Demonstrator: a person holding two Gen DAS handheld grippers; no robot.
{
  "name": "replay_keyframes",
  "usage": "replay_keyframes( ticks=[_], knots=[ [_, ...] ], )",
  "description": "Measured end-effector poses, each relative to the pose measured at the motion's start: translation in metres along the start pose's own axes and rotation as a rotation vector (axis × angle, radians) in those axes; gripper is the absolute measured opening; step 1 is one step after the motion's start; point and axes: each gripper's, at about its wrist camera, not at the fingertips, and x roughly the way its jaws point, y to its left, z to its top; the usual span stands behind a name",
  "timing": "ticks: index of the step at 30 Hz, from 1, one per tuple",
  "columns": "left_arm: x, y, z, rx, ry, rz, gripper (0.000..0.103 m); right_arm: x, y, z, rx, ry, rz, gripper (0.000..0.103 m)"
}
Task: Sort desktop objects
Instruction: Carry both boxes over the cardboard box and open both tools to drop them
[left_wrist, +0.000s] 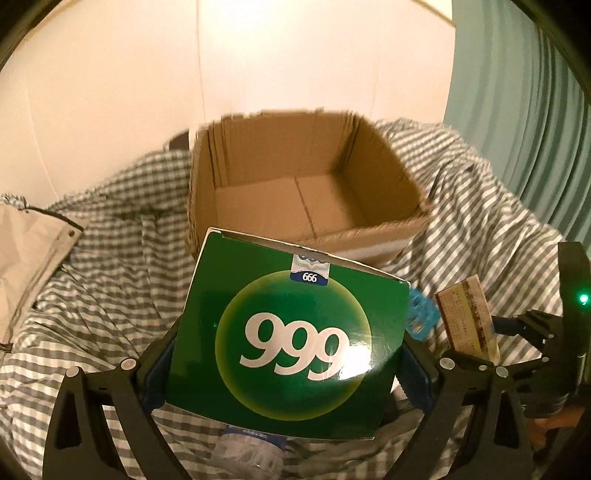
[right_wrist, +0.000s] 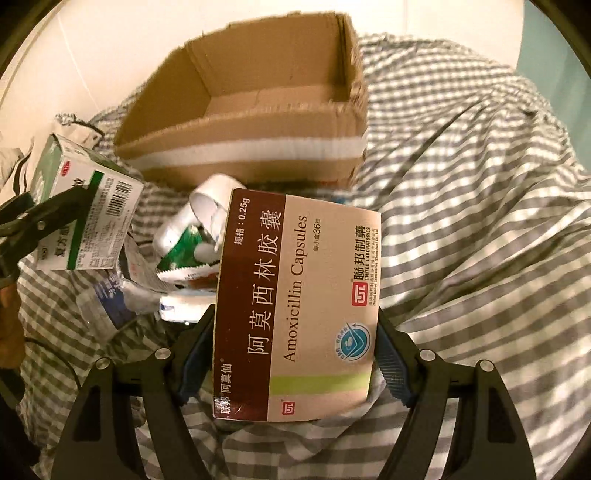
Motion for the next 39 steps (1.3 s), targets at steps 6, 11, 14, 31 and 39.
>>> replay_keyframes(
  ticks=[6,11,14,31,39],
  knots=[
    [-0.035,-0.009,0.008,-0.012,-0.103,0.011,0.099,-0.025,0.008,0.019,-0.015,-0.143,-0.071,0.077],
    [-0.066,-0.013,0.016,-0.025,-0.208,0.03,0.099,-0.057,0.019,0.028,-0.051,-0.277,-0.13,0.077],
    [-0.082,-0.014,0.02,-0.031,-0.265,0.048,0.099,-0.081,0.03,0.031,-0.062,-0.351,-0.15,0.077],
    [-0.13,-0.006,0.053,-0.103,-0.513,0.131,0.099,-0.161,0.067,0.083,-0.099,-0.682,-0.214,0.077],
    [-0.115,0.004,0.068,-0.126,-0.522,0.153,0.099,-0.157,0.076,0.111,-0.115,-0.712,-0.19,0.078]
  ],
)
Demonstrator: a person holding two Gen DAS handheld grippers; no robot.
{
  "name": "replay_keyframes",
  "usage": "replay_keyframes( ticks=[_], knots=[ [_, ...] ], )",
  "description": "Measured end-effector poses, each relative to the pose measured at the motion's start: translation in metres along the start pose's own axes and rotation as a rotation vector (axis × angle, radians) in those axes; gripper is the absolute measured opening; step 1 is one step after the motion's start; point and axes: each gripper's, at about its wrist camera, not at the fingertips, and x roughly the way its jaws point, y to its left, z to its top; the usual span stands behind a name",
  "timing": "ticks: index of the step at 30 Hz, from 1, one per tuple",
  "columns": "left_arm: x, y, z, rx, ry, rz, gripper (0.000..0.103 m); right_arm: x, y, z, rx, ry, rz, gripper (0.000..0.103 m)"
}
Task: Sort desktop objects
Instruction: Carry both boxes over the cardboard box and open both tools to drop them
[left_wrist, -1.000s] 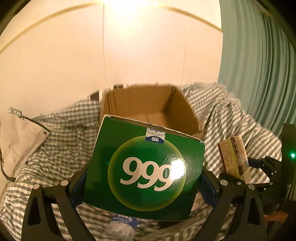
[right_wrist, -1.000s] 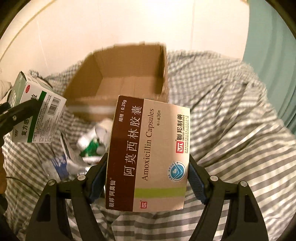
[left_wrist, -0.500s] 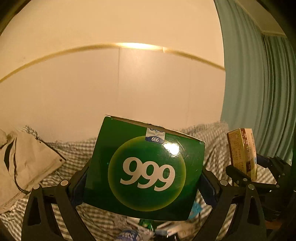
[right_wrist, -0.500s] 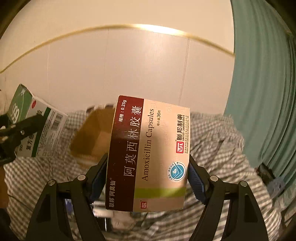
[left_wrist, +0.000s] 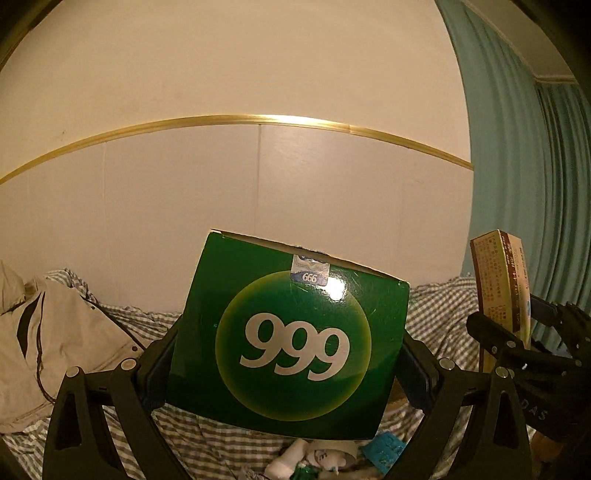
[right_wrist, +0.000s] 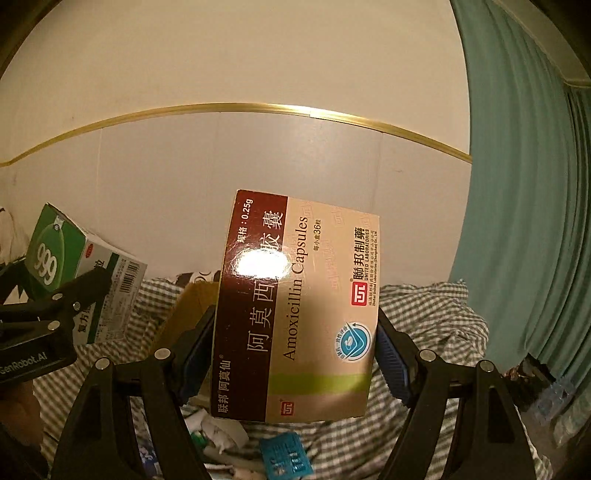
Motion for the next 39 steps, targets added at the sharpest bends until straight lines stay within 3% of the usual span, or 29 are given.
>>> replay_keyframes(
  ticks=[11,28,33,39],
  knots=[
    [0.067,0.003,-0.011,0.005,0.068,0.026,0.099,0.054,0.001,-0.008,-0.026,0.033,0.023,0.078],
    [0.19,0.012,-0.057,0.016,0.28,0.022,0.1,0.17,0.008,-0.059,-0.08,0.212,0.076,0.078],
    [0.21,0.013,-0.063,0.003,0.304,-0.007,0.102,0.195,0.002,-0.067,-0.079,0.255,0.104,0.078],
    [0.224,0.002,-0.063,0.059,0.329,0.018,0.103,0.208,0.003,-0.069,-0.102,0.277,0.092,0.079]
  ],
)
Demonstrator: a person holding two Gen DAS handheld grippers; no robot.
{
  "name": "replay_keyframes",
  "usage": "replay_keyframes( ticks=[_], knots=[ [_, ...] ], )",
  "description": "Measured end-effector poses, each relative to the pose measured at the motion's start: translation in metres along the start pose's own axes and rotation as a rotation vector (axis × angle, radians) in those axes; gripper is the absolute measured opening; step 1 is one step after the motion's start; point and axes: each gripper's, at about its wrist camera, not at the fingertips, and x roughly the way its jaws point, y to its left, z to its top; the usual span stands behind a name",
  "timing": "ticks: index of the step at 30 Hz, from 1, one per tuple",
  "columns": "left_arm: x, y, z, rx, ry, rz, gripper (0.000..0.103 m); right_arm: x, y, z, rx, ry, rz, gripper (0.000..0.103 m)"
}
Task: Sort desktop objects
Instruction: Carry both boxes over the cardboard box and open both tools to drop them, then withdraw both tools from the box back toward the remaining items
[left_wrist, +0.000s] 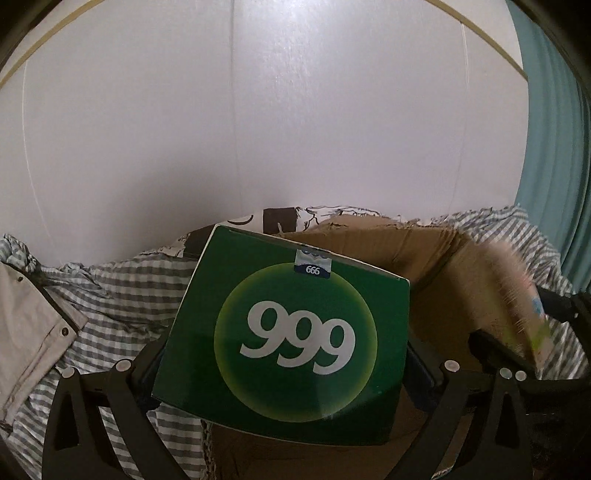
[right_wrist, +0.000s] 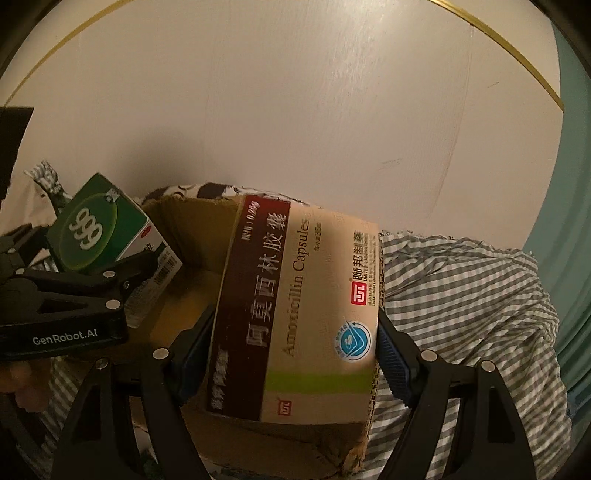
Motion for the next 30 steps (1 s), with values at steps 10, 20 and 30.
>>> replay_keyframes(
  ticks=[10,20,30],
  knots=[
    [-0.01,-0.012,0.008,0.014,0.004,-0.002,0.103,-0.03,-0.01,-0.002,0.034,-0.049,-0.033,0.088],
    [-0.033,-0.011,0.02,-0.028,-0.003,-0.026,0.103,-0.065,-0.023,0.007,0.064,-0.11,-0.062,0.09],
    [-0.098,0.008,0.019,-0.095,-0.122,-0.004,0.103,-0.112,-0.039,0.001,0.103,-0.183,-0.076,0.1]
  ],
)
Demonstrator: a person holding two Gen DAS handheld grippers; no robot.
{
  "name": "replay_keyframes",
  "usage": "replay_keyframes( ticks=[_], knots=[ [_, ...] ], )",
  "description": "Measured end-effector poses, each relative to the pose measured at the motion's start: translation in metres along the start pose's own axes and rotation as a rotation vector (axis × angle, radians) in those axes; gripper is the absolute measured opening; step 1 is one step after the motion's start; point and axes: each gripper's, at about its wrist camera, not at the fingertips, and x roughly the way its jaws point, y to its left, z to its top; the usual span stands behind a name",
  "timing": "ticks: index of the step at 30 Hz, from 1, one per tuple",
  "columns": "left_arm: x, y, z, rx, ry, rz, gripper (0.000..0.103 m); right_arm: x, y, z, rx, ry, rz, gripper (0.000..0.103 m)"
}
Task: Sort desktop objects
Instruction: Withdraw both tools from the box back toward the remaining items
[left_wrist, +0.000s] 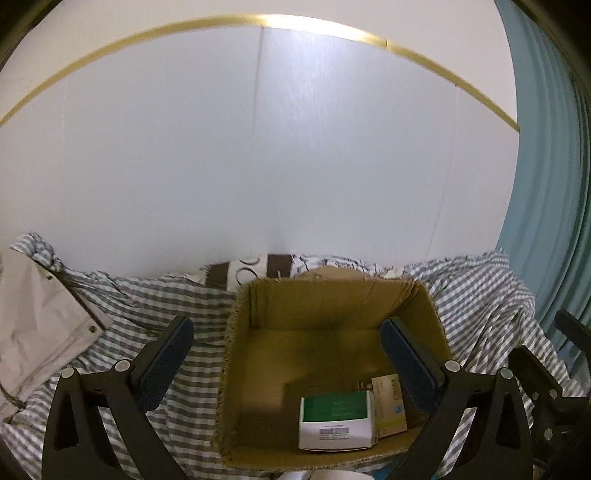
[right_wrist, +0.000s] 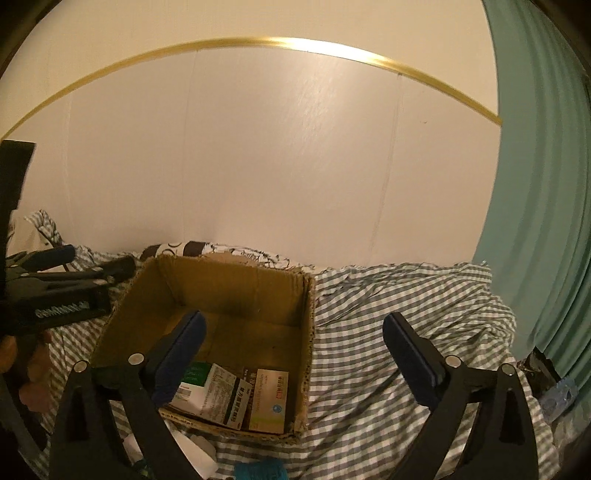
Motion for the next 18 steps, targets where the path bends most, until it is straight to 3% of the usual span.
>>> replay_keyframes(
  ticks=[6,13,18],
  knots=[
    [-0.046,0.002,0.0,0.061,-0.083,0.08,0.103,-0.032,-0.004,-0.002,0.003,-0.059,-0.004,0.103],
    [-0.08,0.015,-0.004,0.046,-0.142,0.126,0.103,-0.057,-0.001,-0.006,0.0,-0.086,0.026,0.103],
    [-0.091,0.022,-0.015,0.058,-0.1,0.129,0.103,-0.067,0.003,-0.015,0.001,-0.074,0.045,0.103]
  ],
)
